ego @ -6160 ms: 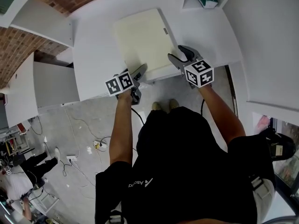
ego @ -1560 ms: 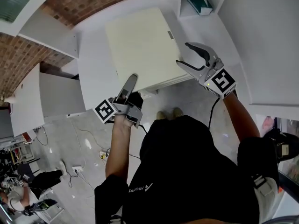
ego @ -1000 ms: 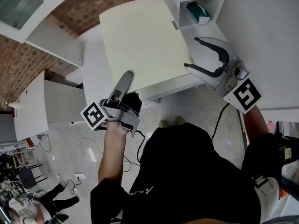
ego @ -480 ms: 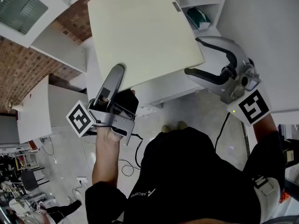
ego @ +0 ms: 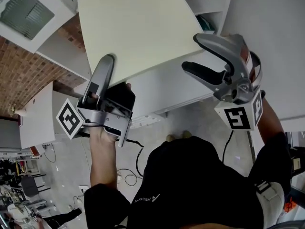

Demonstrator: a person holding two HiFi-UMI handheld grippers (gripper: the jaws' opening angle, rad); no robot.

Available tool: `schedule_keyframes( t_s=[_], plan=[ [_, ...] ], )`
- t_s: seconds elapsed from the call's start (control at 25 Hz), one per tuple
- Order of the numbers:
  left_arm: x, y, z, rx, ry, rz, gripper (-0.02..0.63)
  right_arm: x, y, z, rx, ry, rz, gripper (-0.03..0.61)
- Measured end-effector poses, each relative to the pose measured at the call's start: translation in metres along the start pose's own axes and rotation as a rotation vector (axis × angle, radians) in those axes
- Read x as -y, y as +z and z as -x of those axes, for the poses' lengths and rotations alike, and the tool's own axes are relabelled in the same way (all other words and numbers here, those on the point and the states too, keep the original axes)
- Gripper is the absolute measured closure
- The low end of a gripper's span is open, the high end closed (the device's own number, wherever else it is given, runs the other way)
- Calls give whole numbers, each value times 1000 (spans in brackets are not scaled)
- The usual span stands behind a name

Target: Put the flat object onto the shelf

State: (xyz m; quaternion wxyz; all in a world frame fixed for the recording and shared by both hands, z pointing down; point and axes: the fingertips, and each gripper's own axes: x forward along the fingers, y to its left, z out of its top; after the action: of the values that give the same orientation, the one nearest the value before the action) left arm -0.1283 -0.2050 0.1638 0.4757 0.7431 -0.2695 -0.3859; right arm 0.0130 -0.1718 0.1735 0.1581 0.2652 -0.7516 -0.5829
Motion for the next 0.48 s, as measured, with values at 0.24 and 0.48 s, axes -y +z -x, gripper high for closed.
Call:
schedule_keyframes(
  t_s=[0.24, 0.48],
  plan=[
    [10, 30, -25, 32, -17, -43, 334, 14, -25, -22, -106, -40, 152, 230],
    [5, 56, -51, 43, -7, -49, 333, 28, -42, -53, -155, -64, 203, 224]
  ],
)
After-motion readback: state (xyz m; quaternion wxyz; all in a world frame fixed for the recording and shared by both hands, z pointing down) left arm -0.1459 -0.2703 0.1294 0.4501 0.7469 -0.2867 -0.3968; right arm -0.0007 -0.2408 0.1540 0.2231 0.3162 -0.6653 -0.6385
